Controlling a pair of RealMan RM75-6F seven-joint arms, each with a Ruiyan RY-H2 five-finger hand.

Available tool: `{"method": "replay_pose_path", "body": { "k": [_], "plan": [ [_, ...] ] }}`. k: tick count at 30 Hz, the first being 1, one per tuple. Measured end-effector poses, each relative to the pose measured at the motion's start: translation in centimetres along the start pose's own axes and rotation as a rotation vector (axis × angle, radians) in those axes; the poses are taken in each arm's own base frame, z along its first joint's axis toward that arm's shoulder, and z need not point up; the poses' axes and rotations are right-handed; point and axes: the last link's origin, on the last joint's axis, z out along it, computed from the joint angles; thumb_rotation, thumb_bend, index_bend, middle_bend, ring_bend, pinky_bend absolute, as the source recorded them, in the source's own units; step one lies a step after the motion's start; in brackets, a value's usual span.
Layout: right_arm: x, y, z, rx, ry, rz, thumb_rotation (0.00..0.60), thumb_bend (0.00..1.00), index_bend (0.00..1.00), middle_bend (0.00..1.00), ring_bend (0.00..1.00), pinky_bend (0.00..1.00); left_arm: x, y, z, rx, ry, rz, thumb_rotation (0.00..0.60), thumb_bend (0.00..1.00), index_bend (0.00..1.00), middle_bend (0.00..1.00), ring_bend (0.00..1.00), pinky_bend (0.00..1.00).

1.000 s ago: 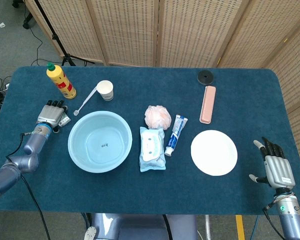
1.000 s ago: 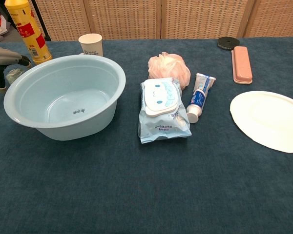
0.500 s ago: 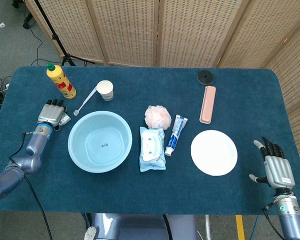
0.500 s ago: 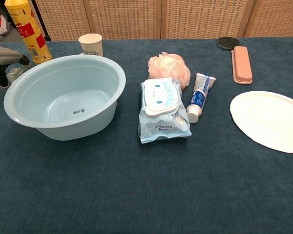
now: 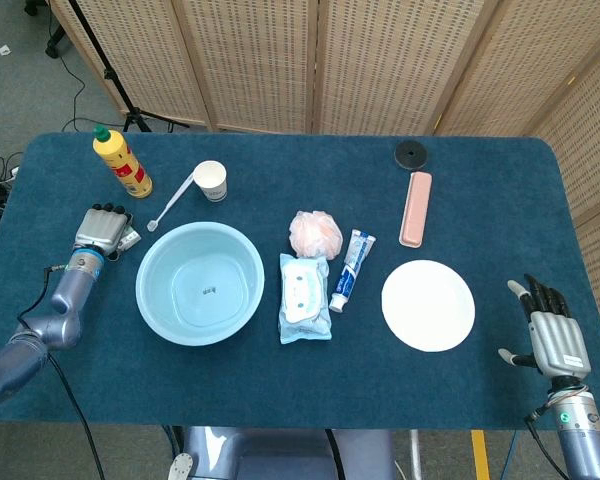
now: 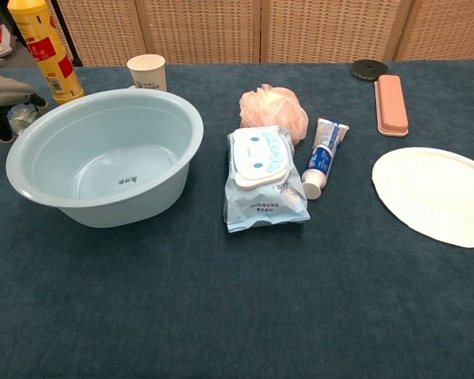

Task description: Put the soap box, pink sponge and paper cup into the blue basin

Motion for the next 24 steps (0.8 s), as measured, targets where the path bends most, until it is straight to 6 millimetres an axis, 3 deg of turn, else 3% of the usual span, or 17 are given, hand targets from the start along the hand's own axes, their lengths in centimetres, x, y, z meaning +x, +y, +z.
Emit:
{"method": "replay_pose_path", "body": {
  "k": [13, 24],
  "plan": [
    [0.2, 0.0, -0.1, 0.011, 0.006, 0.016, 0.600, 0.03, 0.10, 0.00, 0.00, 0.01, 3.4, 0.1, -2.1, -0.060, 0.085, -0.050, 0.600, 0.37, 0.46, 0.23, 0.15, 0.18],
    [0.5, -0.2, -0.3, 0.026, 0.015, 0.033, 0.600, 0.03, 0.10, 0.00, 0.00, 0.01, 10.1, 1.1, -7.3, -0.179, 0.210, -0.117, 0.600, 0.36, 0.46, 0.23, 0.15, 0.18]
  ]
}}
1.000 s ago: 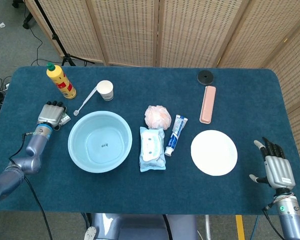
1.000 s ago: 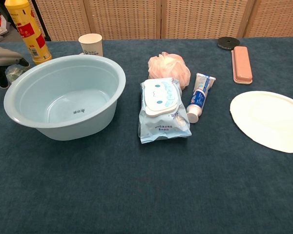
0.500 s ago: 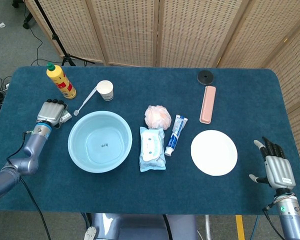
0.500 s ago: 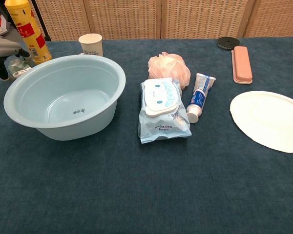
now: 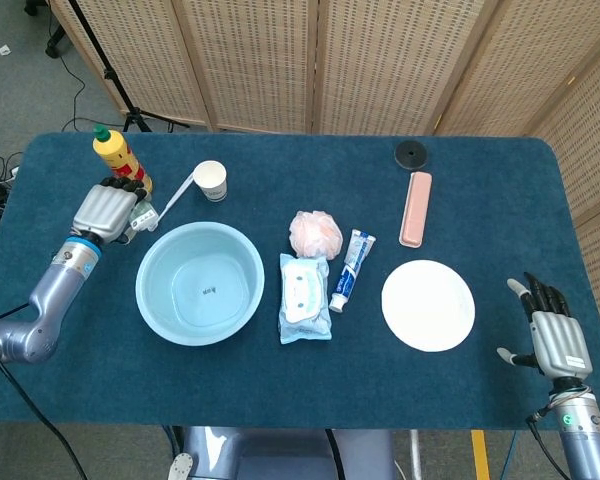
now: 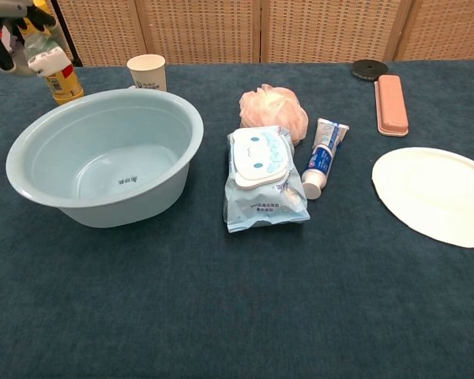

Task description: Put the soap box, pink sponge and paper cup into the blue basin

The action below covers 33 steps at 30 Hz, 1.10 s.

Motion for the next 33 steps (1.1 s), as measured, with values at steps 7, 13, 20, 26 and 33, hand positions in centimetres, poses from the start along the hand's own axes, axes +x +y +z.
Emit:
{"method": "replay_pose_path", "body": {
  "k": [7, 13, 20, 26, 33],
  "plan": [
    [0.1, -0.1, 0.0, 0.005, 0.000, 0.011, 0.600, 0.03, 0.10, 0.00, 0.00, 0.01, 3.3, 3.4, -2.5, -0.113, 0.057, -0.025, 0.600, 0.35, 0.46, 0.23, 0.15, 0.18],
    [0.2, 0.1, 0.0, 0.004, 0.001, 0.023, 0.600, 0.03, 0.10, 0.00, 0.00, 0.01, 3.2, 6.7, -3.9, -0.218, 0.046, 0.017, 0.600, 0.32, 0.44, 0.17, 0.15, 0.18],
    [0.5, 0.4, 0.0, 0.000, 0.008, 0.032, 0.600, 0.03, 0.10, 0.00, 0.00, 0.01, 1.9, 8.9, -4.6, -0.275, 0.029, 0.018, 0.600, 0.20, 0.27, 0.01, 0.00, 0.11],
    [0.5, 0.5, -0.1, 0.000, 0.010, 0.033, 0.600, 0.03, 0.10, 0.00, 0.00, 0.01, 1.4, 9.0, -4.9, -0.282, 0.026, 0.006, 0.600, 0.15, 0.22, 0.00, 0.00, 0.08],
    [0.4, 0.4, -0.1, -0.002, 0.005, 0.032, 0.600, 0.03, 0.10, 0.00, 0.00, 0.01, 1.2, 7.8, -5.4, -0.260, 0.012, -0.011, 0.600, 0.15, 0.22, 0.00, 0.00, 0.06]
  ]
}}
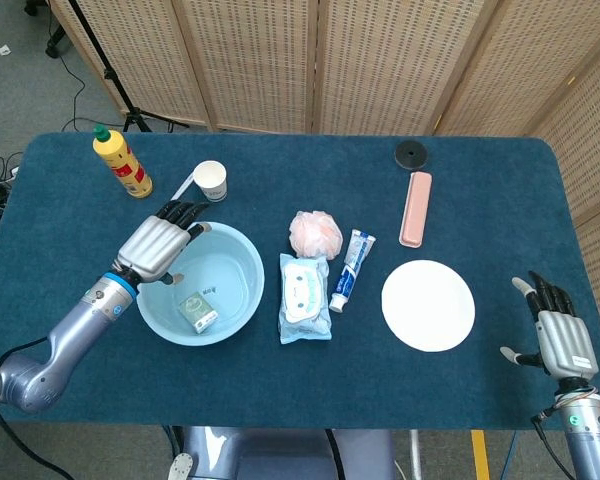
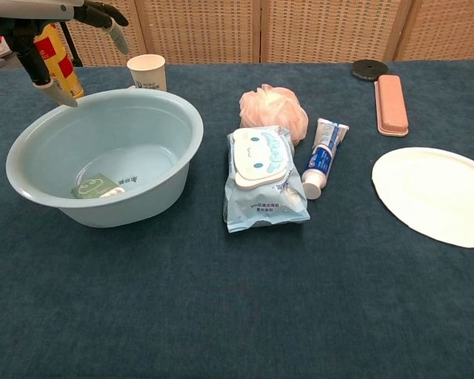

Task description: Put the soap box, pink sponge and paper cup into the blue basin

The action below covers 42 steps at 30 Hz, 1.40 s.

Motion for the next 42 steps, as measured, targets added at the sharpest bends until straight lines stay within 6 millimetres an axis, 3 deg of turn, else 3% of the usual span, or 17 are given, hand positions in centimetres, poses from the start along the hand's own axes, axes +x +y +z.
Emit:
{"method": "replay_pose_path", "body": {
  "k": [6, 13, 21, 26, 30, 37, 42],
  "plan": [
    [-0.1, -0.1, 0.0, 0.000, -0.005, -0.004, 0.600, 0.03, 0.10, 0.00, 0.00, 0.01, -0.4, -0.9, -2.0, 0.028, 0.005, -0.075, 0.600, 0.15, 0.22, 0.00, 0.00, 0.04],
    [-0.3, -0.2, 0.1, 0.000, -0.012, -0.013, 0.600, 0.03, 0.10, 0.00, 0.00, 0.01, -1.3, -2.2, -5.4, 0.107, 0.132, -0.159, 0.600, 0.15, 0.22, 0.00, 0.00, 0.04],
    [-0.6, -0.5, 0.3, 0.008, -0.013, -0.025, 0.600, 0.03, 0.10, 0.00, 0.00, 0.01, -5.8, -3.2, -10.4, 0.227, 0.250, -0.293, 0.600, 0.16, 0.22, 0.00, 0.00, 0.04],
    [-0.7, -1.0, 0.5, 0.028, -0.008, -0.017, 0.600, 0.03, 0.10, 0.00, 0.00, 0.01, -8.8, -3.5, -11.9, 0.267, 0.234, -0.329, 0.600, 0.16, 0.22, 0.00, 0.00, 0.04],
    [-0.9, -1.7, 1.0, 0.056, -0.017, -0.017, 0.600, 0.03, 0.10, 0.00, 0.00, 0.01, -9.7, -4.0, -12.0, 0.282, 0.224, -0.337, 0.600, 0.16, 0.22, 0.00, 0.00, 0.04],
    [-0.2, -5.3, 3.7, 0.176, -0.021, -0.019, 0.600, 0.03, 0.10, 0.00, 0.00, 0.01, -9.6, -4.3, -12.0, 0.294, 0.253, -0.348, 0.600, 0.16, 0.22, 0.00, 0.00, 0.04],
    [0.5, -9.7, 6.7, 0.301, -0.034, -0.018, 0.600, 0.03, 0.10, 0.00, 0.00, 0.01, -9.6, -4.3, -12.0, 0.294, 0.256, -0.355, 0.600, 0.16, 0.22, 0.00, 0.00, 0.04]
  ]
}}
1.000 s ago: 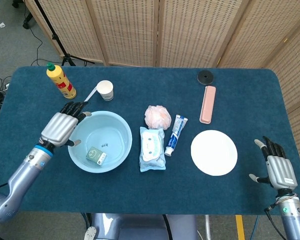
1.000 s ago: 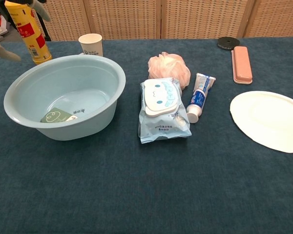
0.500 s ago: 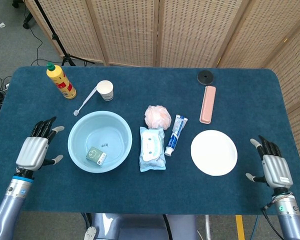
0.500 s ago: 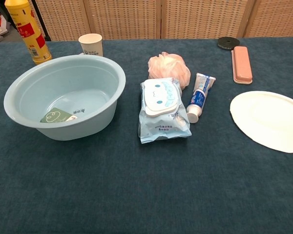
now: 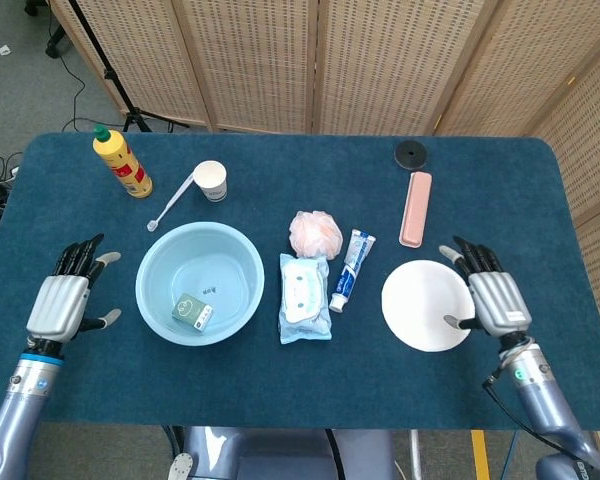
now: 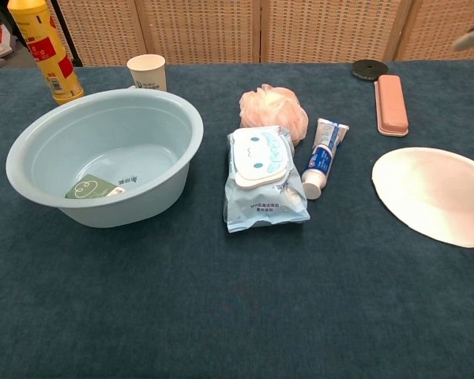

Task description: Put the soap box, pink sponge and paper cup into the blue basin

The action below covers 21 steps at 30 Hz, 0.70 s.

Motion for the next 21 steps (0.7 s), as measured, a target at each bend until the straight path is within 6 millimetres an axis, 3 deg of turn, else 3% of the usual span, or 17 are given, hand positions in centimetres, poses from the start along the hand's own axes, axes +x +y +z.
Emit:
{"method": "replay_pose_path", "body": {
  "k": [11, 21],
  "plan": [
    [-1.0, -8.9, 8.7, 0.208, -0.123, 0.036, 0.600, 0.03, 0.13, 0.00, 0.00, 0.01, 0.3, -0.8, 0.4, 0.022, 0.001, -0.041, 0.600, 0.16, 0.22, 0.00, 0.00, 0.04],
    [-3.7, -15.2, 13.8, 0.288, -0.211, 0.014, 0.600, 0.03, 0.14, 0.00, 0.00, 0.01, 0.5, -1.6, 0.7, 0.039, -0.004, -0.080, 0.600, 0.16, 0.22, 0.00, 0.00, 0.04]
  ]
}}
